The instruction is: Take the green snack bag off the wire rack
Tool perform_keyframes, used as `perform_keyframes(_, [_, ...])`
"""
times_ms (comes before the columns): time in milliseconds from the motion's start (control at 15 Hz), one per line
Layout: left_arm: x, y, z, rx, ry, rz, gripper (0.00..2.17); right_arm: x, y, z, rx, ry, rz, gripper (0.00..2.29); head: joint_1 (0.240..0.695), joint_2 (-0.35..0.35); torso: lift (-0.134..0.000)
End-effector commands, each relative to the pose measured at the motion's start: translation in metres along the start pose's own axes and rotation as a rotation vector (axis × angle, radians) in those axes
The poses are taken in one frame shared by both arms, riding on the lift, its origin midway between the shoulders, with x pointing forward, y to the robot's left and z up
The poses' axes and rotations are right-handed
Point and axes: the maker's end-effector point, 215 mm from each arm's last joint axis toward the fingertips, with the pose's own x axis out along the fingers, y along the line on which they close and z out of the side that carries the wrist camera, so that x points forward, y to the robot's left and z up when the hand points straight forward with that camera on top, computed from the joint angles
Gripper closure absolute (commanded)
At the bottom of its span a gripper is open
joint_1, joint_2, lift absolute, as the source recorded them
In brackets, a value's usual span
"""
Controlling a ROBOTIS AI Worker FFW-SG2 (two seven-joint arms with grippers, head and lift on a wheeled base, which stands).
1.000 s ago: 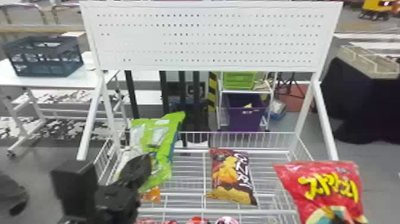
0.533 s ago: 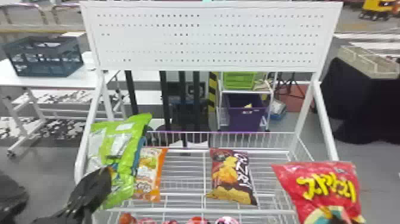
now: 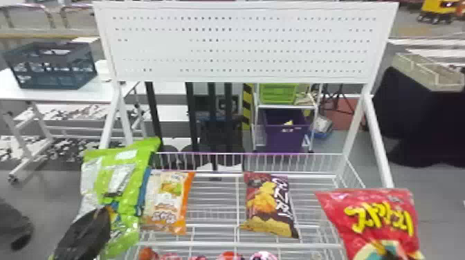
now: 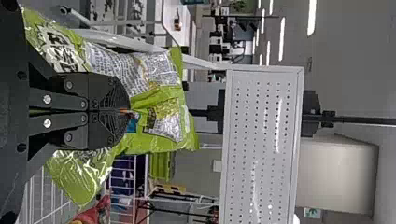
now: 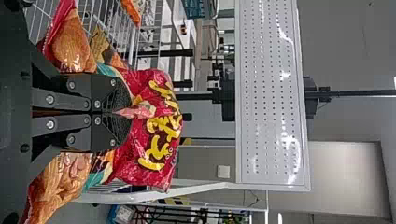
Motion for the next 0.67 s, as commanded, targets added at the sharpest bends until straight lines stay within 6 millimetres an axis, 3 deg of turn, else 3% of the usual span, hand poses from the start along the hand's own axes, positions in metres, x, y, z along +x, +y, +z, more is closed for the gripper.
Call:
perform_keyframes(0, [-0.0018, 0.0004, 0.0014, -0.002, -0.004, 0.003, 1.79, -0.0009, 0.0003, 0.0017, 0.002, -0.004, -0.001, 2.18, 0.499, 0.000, 0.000])
perform_keyframes(600, [-0.0054, -0.0021, 0.0057, -0.012, -0.019, -0.007, 1.79, -0.0032, 0.0020, 0.0063, 0.002, -0.010, 0.001, 2.18, 0.499, 0.000, 0.000])
